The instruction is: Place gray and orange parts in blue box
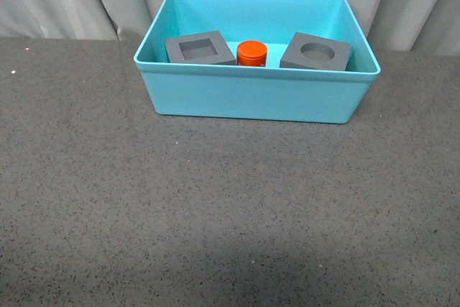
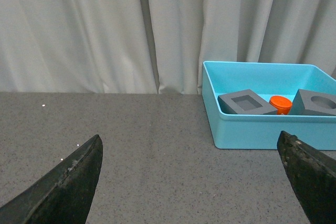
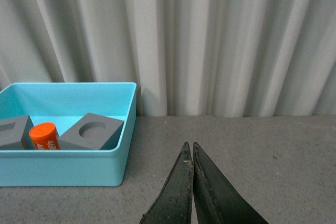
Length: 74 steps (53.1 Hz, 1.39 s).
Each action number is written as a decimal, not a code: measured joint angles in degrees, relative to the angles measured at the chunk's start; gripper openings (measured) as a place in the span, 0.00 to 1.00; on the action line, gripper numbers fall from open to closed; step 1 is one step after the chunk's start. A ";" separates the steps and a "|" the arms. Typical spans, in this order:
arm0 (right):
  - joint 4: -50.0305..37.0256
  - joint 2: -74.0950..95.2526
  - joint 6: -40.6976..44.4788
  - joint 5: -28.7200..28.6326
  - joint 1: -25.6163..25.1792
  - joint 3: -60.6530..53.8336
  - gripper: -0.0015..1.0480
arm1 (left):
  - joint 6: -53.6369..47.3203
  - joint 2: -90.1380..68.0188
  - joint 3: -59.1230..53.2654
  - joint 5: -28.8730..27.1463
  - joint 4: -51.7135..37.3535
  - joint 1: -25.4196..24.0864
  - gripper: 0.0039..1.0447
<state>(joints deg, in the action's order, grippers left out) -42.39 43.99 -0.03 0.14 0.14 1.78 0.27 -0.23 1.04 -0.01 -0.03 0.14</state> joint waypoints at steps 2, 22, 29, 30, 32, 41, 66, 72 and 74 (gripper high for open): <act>1.20 -1.11 0.00 0.00 0.00 -0.85 0.01 | 0.00 0.00 0.00 0.00 0.00 0.00 0.94; 15.61 -17.05 0.00 -0.04 0.00 -1.53 0.01 | 0.00 0.00 0.00 0.00 0.00 0.00 0.94; 18.73 -20.31 0.00 -0.04 0.00 -1.53 0.01 | 0.00 0.00 0.00 0.00 0.00 0.00 0.94; 19.28 -20.87 0.00 -0.04 0.00 -1.53 0.01 | 0.00 0.00 0.00 0.00 0.00 0.00 0.94; 20.06 -21.70 0.00 -0.04 0.00 -1.53 0.01 | 0.00 0.00 0.00 0.00 0.00 0.00 0.94; 23.65 -25.40 0.00 -0.07 0.00 -1.53 0.01 | 0.00 0.00 0.00 0.00 0.00 0.00 0.94; 32.04 -33.88 0.00 -0.09 0.00 -1.53 0.01 | 0.00 0.00 0.00 0.00 0.00 0.00 0.94; 41.92 -42.42 0.02 -0.24 0.00 -1.49 0.01 | 0.00 0.00 0.00 -0.04 0.00 0.00 0.94; 42.03 -43.56 0.02 -0.26 0.00 -1.49 0.01 | 0.00 0.00 0.00 -0.04 0.00 0.00 0.94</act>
<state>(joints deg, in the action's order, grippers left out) -0.36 0.43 -0.01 -0.12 0.14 0.30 0.27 -0.23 1.04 -0.05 -0.03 0.14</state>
